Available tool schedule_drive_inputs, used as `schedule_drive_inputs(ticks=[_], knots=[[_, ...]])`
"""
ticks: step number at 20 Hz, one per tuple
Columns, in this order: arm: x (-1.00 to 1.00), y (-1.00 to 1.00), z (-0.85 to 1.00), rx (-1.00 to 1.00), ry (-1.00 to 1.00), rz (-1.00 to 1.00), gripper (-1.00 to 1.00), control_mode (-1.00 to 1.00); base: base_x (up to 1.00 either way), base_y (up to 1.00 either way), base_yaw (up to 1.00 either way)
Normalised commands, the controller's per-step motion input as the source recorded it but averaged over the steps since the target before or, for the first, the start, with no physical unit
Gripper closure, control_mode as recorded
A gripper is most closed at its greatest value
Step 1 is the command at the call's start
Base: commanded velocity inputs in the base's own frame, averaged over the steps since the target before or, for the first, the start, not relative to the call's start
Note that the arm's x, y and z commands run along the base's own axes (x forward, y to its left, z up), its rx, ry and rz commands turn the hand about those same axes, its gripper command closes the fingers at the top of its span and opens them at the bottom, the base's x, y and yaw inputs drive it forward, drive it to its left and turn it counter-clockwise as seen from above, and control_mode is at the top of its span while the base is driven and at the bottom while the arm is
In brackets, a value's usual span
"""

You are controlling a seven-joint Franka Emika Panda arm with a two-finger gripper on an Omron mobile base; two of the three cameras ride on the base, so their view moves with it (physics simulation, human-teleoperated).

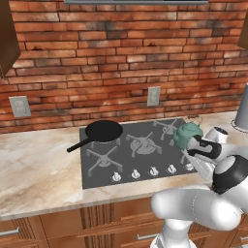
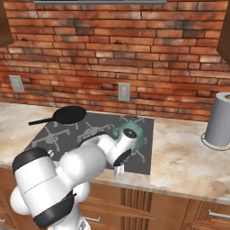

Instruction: Pick the kettle from the counter and place it on a stove burner. Then turn the burner on.

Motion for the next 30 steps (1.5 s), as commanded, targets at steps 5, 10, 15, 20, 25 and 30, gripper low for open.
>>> schedule_drive_inputs(ticks=[5, 10, 15, 20, 25, 30], knots=[[-0.45, 0.09, 0.00, -0.03, -0.02, 0.61, 1.00, -1.00, 0.00, 0.00, 0.00], [-0.43, 0.09, 0.00, -0.03, 0.00, 0.70, 1.00, -1.00, 0.00, 0.00, 0.00], [-0.42, 0.12, 0.00, -0.05, 0.00, 0.69, 1.00, -1.00, 0.00, 0.00, 0.00], [-0.38, 0.10, -0.01, -0.05, 0.00, 0.65, 1.00, -1.00, 0.00, 0.00, 0.00], [-0.09, 0.03, 0.00, -0.02, 0.00, 0.17, 1.00, -1.00, 0.00, 0.00, 0.00], [-0.60, 0.00, 0.54, 0.00, -0.40, 0.05, 1.00, -1.00, 0.00, 0.00, 0.00]])
